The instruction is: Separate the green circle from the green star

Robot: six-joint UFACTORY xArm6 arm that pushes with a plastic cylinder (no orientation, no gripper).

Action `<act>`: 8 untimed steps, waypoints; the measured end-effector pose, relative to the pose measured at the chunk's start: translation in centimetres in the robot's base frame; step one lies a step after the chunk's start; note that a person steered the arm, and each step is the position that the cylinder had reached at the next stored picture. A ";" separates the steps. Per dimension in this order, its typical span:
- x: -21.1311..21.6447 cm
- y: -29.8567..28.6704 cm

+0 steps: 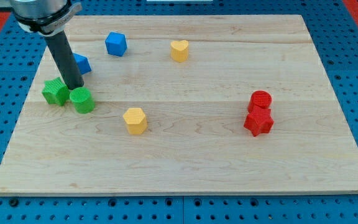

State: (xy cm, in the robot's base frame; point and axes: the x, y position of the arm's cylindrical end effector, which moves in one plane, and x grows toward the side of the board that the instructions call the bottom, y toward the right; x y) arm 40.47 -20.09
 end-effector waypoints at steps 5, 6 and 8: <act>3.0 2.3; 2.1 2.3; 1.6 -2.9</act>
State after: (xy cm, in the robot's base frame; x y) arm 42.04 -23.02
